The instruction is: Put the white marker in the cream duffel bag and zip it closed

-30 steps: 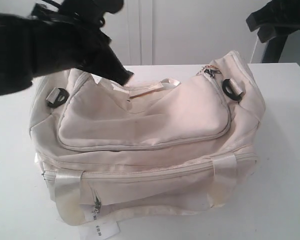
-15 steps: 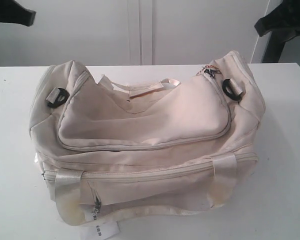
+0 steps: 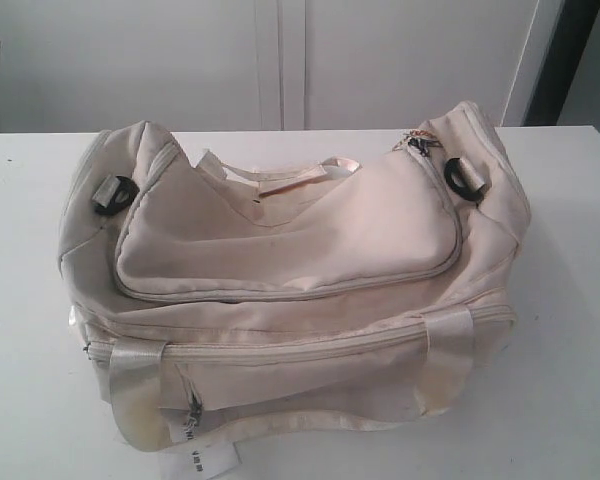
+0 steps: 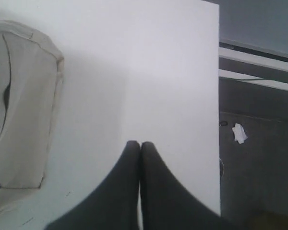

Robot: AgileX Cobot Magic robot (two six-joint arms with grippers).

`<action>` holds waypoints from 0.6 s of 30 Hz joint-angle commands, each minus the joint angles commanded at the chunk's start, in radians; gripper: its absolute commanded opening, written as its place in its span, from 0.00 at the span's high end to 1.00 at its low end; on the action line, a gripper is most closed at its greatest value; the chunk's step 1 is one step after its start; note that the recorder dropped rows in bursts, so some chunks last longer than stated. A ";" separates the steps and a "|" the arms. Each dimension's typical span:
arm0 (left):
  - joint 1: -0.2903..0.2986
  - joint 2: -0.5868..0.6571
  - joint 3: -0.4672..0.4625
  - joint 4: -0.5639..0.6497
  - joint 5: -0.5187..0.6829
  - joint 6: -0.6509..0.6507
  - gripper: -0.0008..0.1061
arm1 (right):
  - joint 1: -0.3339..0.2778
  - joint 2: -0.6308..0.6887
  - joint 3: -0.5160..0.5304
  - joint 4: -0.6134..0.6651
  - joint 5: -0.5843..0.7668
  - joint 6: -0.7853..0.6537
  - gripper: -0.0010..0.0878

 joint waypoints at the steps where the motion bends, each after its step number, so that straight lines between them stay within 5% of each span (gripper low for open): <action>1: 0.000 -0.005 0.005 0.000 0.003 -0.015 0.96 | 0.000 -0.015 0.015 0.000 -0.015 0.000 0.99; 18: 0.000 -0.164 0.120 0.000 0.092 -0.166 0.96 | 0.000 -0.307 0.312 0.080 -0.317 0.030 0.99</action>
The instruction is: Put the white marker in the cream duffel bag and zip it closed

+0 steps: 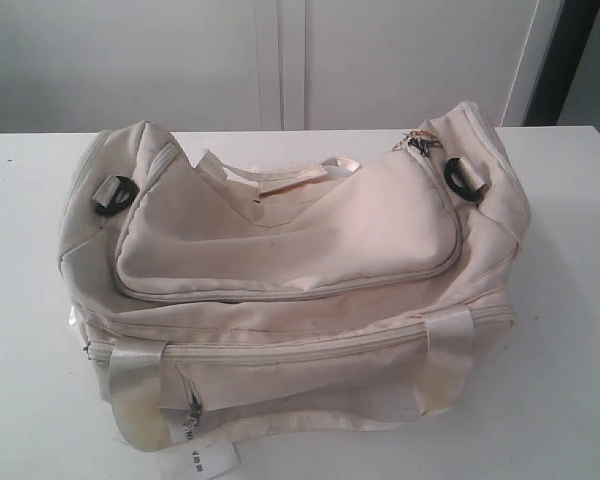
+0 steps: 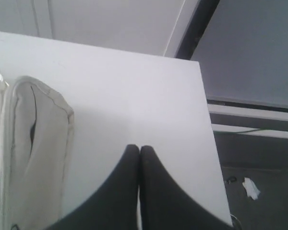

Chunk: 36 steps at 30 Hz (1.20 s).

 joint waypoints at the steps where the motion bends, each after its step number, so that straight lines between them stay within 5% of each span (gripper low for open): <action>1: 0.000 -0.010 0.008 0.000 0.000 -0.007 0.96 | 0.000 -0.019 0.013 0.000 -0.014 0.000 0.99; 36: 0.000 -0.305 0.219 0.000 0.012 -0.065 0.96 | 0.004 -0.527 0.438 0.000 -0.278 0.000 0.99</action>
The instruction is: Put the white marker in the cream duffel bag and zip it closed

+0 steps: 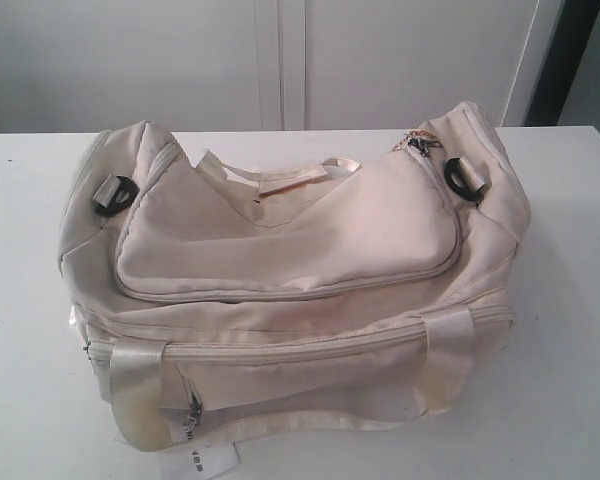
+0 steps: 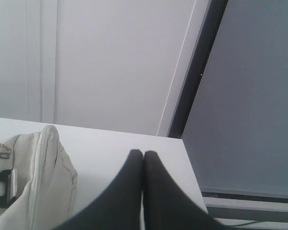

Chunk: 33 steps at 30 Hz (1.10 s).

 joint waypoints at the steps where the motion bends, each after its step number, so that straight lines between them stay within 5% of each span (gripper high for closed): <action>1: 0.000 -0.010 0.005 0.000 0.000 -0.011 0.96 | 0.000 -0.011 0.009 0.000 -0.002 0.000 0.99; 8: 0.000 -0.089 0.037 0.000 0.000 -0.021 0.96 | 0.087 -0.093 0.074 0.000 -0.035 -0.039 0.99; 33: 0.000 -0.097 0.056 0.000 -0.005 -0.015 0.96 | 0.089 -0.164 0.078 0.008 0.029 -0.012 0.99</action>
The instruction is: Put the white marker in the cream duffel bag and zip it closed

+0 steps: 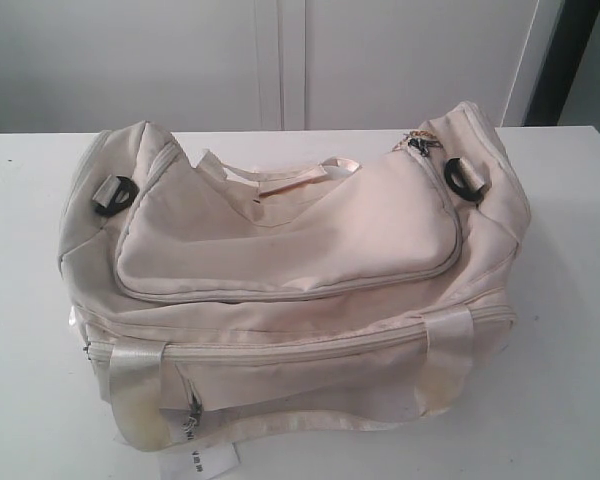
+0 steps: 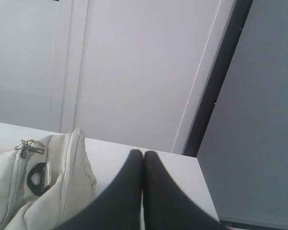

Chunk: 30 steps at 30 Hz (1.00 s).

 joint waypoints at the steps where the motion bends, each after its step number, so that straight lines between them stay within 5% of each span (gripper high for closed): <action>1: 0.000 0.000 0.000 0.000 0.000 0.000 0.96 | 0.000 0.000 0.000 0.000 0.000 0.000 0.99; 11: 0.000 -0.011 0.000 0.027 0.092 -0.092 0.96 | 0.000 0.000 0.000 0.000 0.000 0.000 0.99; 17: 0.000 -0.011 0.000 0.597 0.222 -0.677 0.96 | 0.000 0.000 0.000 0.000 0.000 0.000 0.99; 30: 0.000 -0.011 0.000 1.232 0.334 -1.266 0.96 | 0.000 0.000 0.000 0.000 0.000 0.000 0.99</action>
